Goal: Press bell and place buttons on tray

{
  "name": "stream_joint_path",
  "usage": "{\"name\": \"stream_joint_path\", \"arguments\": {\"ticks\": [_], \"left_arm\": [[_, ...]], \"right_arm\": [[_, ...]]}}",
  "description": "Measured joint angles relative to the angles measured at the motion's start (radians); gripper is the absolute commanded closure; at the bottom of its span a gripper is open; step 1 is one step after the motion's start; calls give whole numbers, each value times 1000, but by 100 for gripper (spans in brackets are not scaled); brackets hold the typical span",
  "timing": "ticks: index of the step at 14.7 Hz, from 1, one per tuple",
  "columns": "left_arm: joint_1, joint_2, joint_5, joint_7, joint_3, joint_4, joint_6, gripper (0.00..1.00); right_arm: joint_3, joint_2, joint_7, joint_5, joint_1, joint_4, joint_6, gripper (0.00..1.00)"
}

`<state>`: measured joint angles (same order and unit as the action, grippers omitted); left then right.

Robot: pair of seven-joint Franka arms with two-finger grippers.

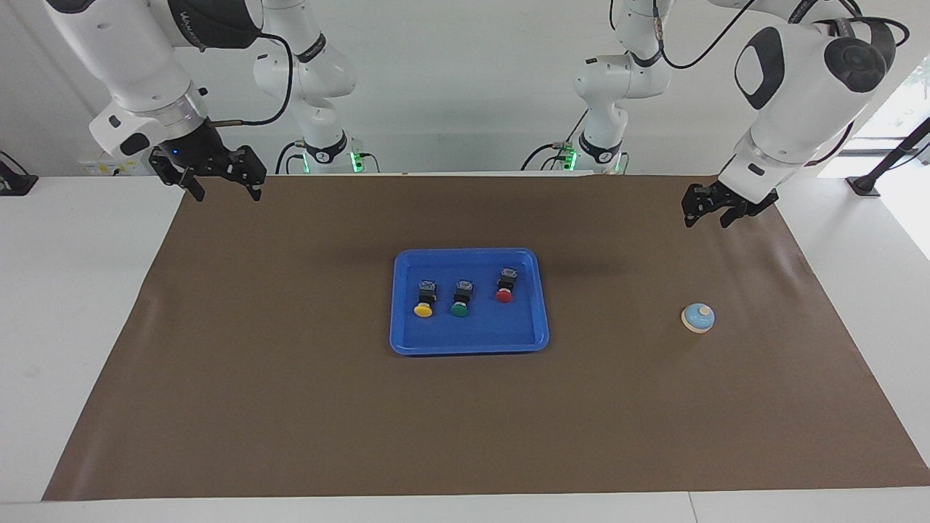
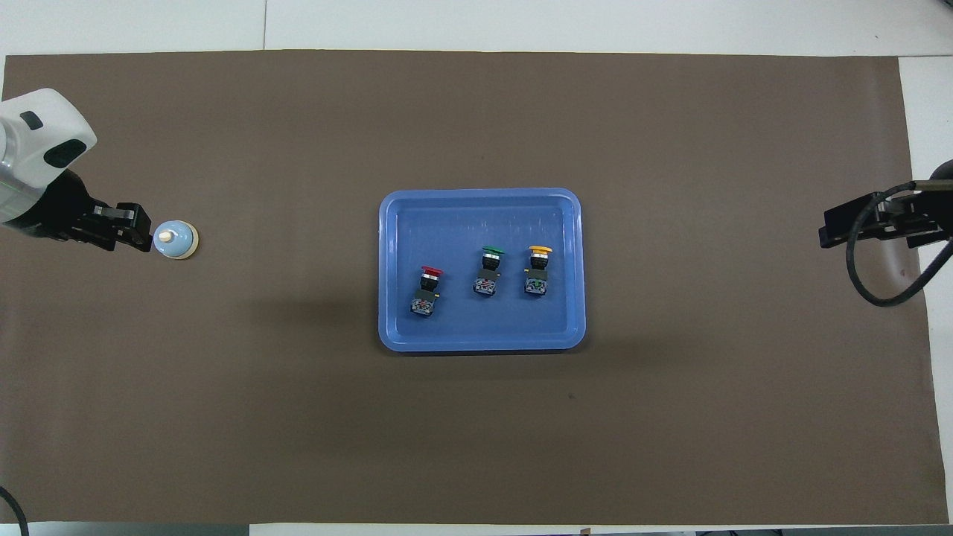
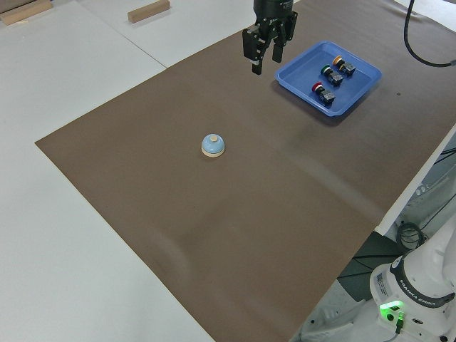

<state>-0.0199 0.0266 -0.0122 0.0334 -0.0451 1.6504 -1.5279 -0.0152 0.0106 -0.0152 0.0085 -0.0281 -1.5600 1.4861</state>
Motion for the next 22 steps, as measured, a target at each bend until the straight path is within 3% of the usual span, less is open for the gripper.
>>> {"name": "stream_joint_path", "arguments": {"ticks": [22], "left_arm": [[20,-76,0,-36,7,39,43,0]], "right_arm": [[0,0,0,0,0,0,0,0]]}}
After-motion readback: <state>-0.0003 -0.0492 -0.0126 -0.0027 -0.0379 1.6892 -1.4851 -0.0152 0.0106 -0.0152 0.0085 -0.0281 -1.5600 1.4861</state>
